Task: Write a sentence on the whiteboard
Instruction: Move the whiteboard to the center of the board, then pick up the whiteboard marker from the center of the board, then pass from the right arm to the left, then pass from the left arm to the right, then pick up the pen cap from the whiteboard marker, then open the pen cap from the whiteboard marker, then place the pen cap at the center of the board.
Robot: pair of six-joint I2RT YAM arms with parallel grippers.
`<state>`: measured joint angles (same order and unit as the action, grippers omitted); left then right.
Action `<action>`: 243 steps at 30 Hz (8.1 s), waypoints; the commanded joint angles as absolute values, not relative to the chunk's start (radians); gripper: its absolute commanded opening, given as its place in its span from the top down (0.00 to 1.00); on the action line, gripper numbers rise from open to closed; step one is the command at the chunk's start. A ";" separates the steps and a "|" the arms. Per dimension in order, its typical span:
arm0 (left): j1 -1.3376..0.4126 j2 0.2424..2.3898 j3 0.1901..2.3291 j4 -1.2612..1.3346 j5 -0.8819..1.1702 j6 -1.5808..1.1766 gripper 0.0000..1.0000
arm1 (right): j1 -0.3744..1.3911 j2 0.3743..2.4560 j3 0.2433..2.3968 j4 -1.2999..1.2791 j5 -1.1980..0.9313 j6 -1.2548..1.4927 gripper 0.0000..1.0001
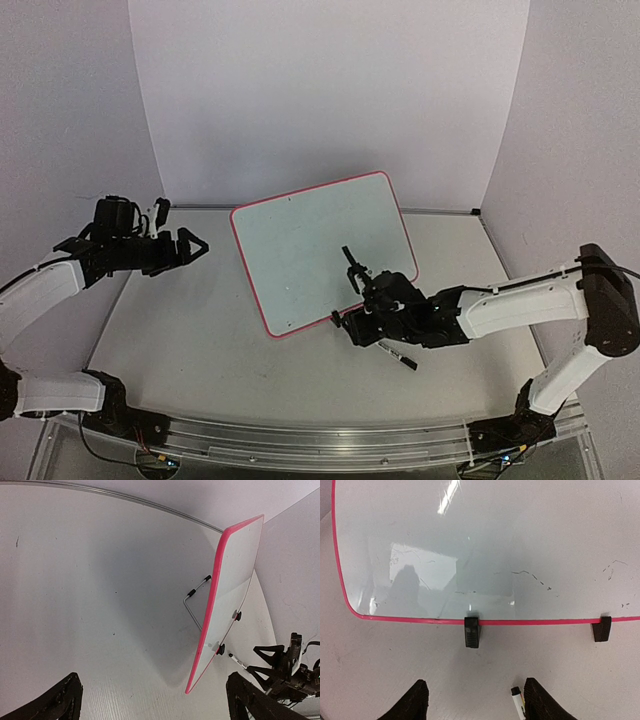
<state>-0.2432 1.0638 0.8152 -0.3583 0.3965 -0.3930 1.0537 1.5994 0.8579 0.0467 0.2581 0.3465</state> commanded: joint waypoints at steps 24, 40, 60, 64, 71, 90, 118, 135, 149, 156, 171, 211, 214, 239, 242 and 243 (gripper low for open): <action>-0.256 0.949 0.703 -0.342 0.453 -0.434 0.01 | 0.939 1.803 0.974 -0.334 0.096 0.308 0.78; -0.456 0.833 0.847 -0.332 0.463 -0.568 0.05 | 0.944 1.538 1.078 -0.282 -0.046 0.421 1.00; -0.943 1.273 0.951 0.366 0.444 -0.713 0.06 | 1.004 1.408 1.091 0.531 -0.028 0.718 1.00; -0.956 1.305 0.954 0.390 0.459 -0.724 0.29 | 1.007 1.396 1.080 0.555 0.004 0.724 1.00; -0.963 1.324 0.957 0.400 0.476 -0.720 0.64 | 1.006 1.379 1.046 0.571 0.068 0.742 1.00; -0.961 1.261 0.981 0.083 0.468 -0.580 1.00 | 1.004 1.282 1.073 0.225 0.125 0.616 0.30; -0.955 1.508 1.422 -0.821 0.933 0.150 1.00 | 0.836 1.439 1.403 -0.645 -0.870 0.246 0.23; -0.954 1.581 1.457 -0.839 0.989 0.200 1.00 | 0.859 1.503 1.407 -0.643 -1.015 0.212 0.34; -0.954 1.598 1.465 -0.861 0.975 0.228 1.00 | 0.904 1.533 1.409 -0.642 -1.018 0.204 0.47; -0.953 1.596 1.459 -0.862 0.968 0.230 1.00 | 0.916 1.543 1.412 -0.643 -1.020 0.204 0.54; -0.949 1.583 1.448 -0.842 0.952 0.224 1.00 | 0.918 1.546 1.405 -0.643 -1.018 0.196 1.00; -0.939 1.478 1.341 -0.851 0.992 0.234 1.00 | 0.700 1.425 1.354 -0.635 -1.212 0.130 1.00; -0.936 1.461 1.320 -0.864 0.978 0.226 1.00 | 0.644 1.382 1.336 -0.648 -1.240 0.120 1.00; -0.655 1.124 0.710 -0.478 0.092 -0.523 1.00 | 0.606 1.132 1.117 -0.428 -0.699 0.244 1.00; -0.650 1.197 0.722 -0.477 0.100 -0.509 1.00 | 0.607 1.114 1.086 -0.391 -0.664 0.264 1.00; -0.650 1.218 0.725 -0.475 0.105 -0.503 1.00 | 0.608 1.110 1.073 -0.376 -0.656 0.271 1.00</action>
